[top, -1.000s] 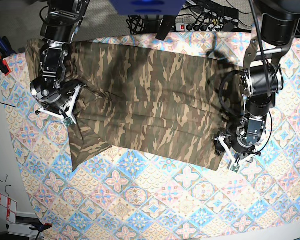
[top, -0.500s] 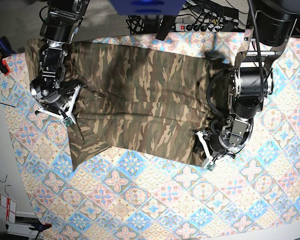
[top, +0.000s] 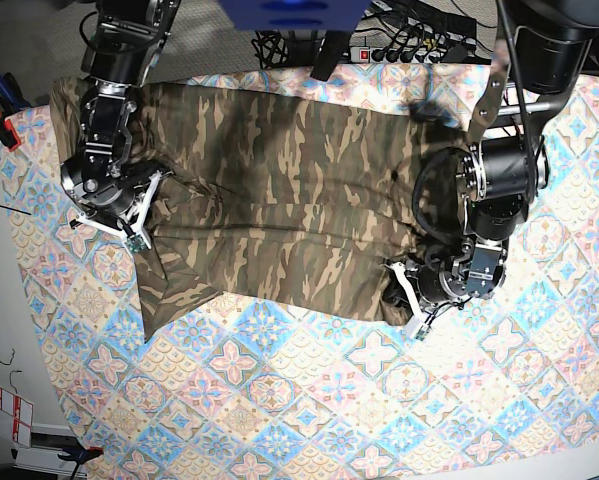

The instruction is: Fold the T-shirt properly

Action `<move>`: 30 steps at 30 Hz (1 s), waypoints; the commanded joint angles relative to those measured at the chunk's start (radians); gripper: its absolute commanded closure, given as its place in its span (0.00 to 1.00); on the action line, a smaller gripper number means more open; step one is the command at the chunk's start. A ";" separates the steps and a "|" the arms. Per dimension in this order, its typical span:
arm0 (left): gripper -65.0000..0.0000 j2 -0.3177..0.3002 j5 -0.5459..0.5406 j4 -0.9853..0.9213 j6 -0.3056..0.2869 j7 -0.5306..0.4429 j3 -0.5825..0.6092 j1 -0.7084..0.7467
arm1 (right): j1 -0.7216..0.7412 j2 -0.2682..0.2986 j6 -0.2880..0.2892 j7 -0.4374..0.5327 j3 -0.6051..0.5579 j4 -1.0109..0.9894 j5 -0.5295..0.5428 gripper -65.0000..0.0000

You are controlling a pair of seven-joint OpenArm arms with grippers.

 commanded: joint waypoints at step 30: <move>0.34 -0.042 0.005 0.428 0.022 0.119 -0.143 0.117 | 0.015 0.001 0.004 0.014 -0.001 0.013 0.008 0.99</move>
